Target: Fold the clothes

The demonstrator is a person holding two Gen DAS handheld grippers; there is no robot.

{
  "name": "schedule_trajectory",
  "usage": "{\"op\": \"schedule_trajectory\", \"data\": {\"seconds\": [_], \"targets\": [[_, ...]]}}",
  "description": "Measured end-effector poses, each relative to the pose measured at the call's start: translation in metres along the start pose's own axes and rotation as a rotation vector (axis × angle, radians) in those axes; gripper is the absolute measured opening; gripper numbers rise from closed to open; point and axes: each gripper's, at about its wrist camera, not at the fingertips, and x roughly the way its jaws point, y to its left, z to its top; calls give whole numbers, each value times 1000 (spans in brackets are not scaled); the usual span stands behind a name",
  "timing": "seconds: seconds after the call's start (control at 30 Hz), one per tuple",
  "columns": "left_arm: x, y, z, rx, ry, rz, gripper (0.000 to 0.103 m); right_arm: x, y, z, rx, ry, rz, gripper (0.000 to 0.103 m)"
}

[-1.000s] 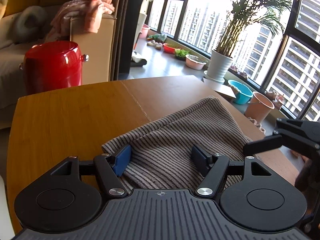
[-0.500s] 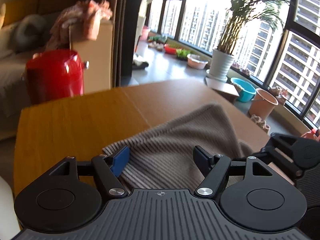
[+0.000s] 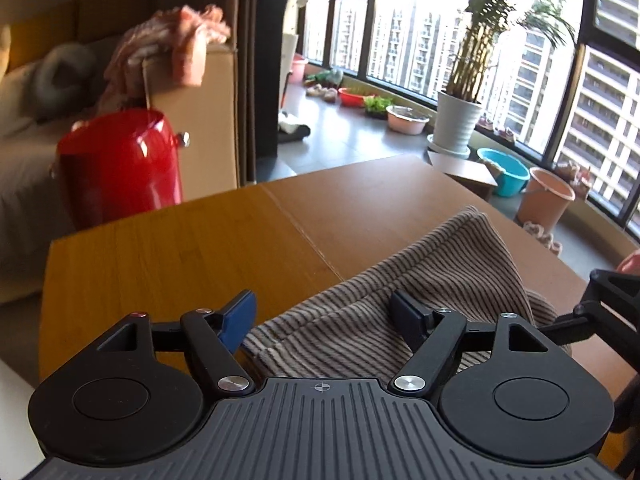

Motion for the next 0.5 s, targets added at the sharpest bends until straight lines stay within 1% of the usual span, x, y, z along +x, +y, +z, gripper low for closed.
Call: {"op": "schedule_trajectory", "data": {"seconds": [0.07, 0.17, 0.23, 0.3, 0.37, 0.43, 0.5], "targets": [[0, 2, -1, -11, 8, -3, 82, 1, -10, -5, -31, 9, 4, 103], [-2, 3, -3, -40, 28, -7, 82, 4, -42, -11, -24, 18, 31, 103], [-3, 2, -5, -75, 47, -29, 82, 3, -61, -15, -28, 23, 14, 103], [-5, 1, -8, -111, 60, -65, 82, 3, -74, -18, -42, 36, -45, 103], [-6, -2, -11, -139, 74, -101, 82, 5, -88, -22, -45, 51, -147, 103], [-6, -8, -16, -147, 83, -130, 82, 4, -109, -24, 16, 41, -228, 103], [-7, -15, -19, -150, 90, -141, 82, 1, -132, -25, 96, 24, -301, 103]]}}
